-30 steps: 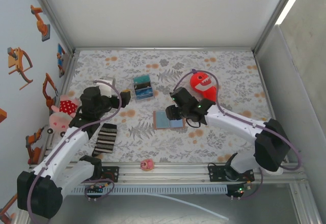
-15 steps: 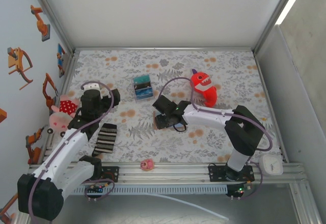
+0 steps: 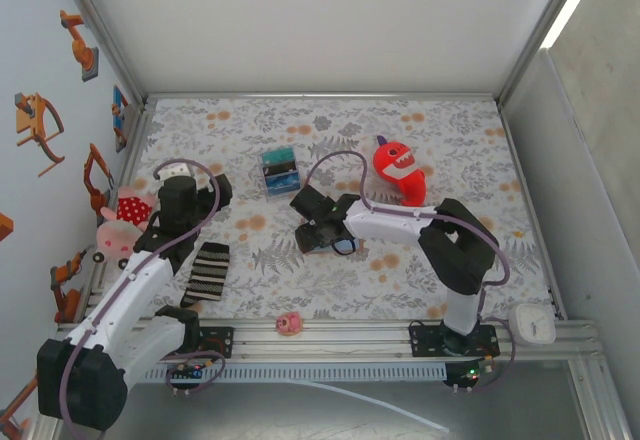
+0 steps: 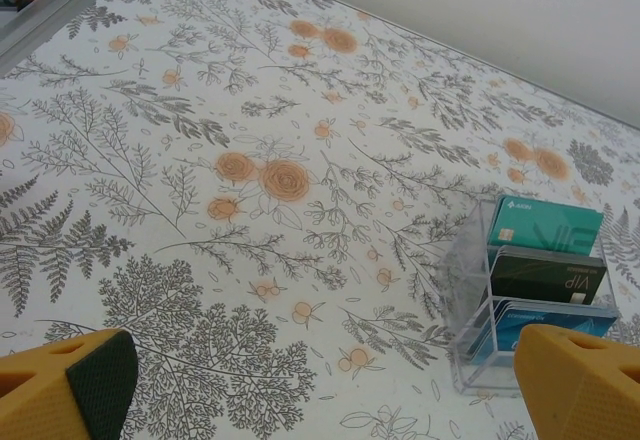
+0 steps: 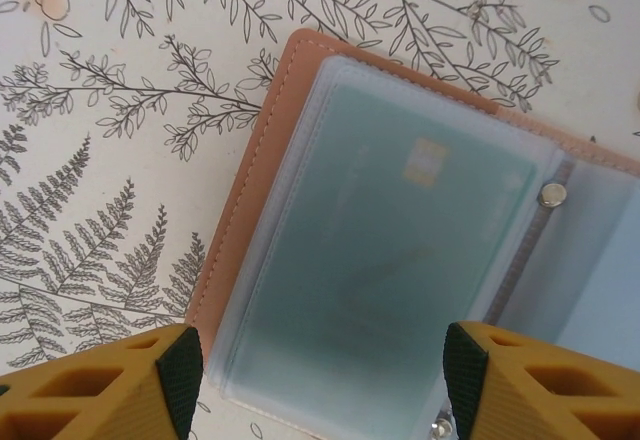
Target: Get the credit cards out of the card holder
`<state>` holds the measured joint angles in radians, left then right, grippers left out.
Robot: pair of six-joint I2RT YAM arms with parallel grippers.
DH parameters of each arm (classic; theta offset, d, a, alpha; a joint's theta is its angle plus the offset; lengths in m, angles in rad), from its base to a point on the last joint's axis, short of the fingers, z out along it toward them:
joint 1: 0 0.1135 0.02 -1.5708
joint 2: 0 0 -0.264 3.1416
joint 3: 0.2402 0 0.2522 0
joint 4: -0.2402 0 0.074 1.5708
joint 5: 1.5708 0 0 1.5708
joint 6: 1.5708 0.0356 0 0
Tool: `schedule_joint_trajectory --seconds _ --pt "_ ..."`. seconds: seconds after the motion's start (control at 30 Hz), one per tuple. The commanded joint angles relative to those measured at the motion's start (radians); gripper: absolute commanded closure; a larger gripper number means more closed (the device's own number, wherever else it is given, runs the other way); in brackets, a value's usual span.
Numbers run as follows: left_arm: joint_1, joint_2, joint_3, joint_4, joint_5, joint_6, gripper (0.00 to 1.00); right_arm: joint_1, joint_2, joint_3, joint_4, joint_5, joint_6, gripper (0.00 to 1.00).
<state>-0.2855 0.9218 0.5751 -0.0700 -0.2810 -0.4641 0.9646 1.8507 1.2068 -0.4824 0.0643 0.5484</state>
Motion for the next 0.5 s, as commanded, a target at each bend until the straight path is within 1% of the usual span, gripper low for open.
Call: schedule_joint_trajectory --seconds 0.0,0.47 --pt "0.011 -0.017 -0.011 -0.011 -0.007 -0.020 0.03 -0.005 0.023 0.033 -0.022 -0.012 -0.017 0.35" --pt "0.025 -0.044 -0.024 0.001 0.049 -0.015 0.03 -0.021 0.050 -0.023 0.009 -0.015 -0.022 0.41"
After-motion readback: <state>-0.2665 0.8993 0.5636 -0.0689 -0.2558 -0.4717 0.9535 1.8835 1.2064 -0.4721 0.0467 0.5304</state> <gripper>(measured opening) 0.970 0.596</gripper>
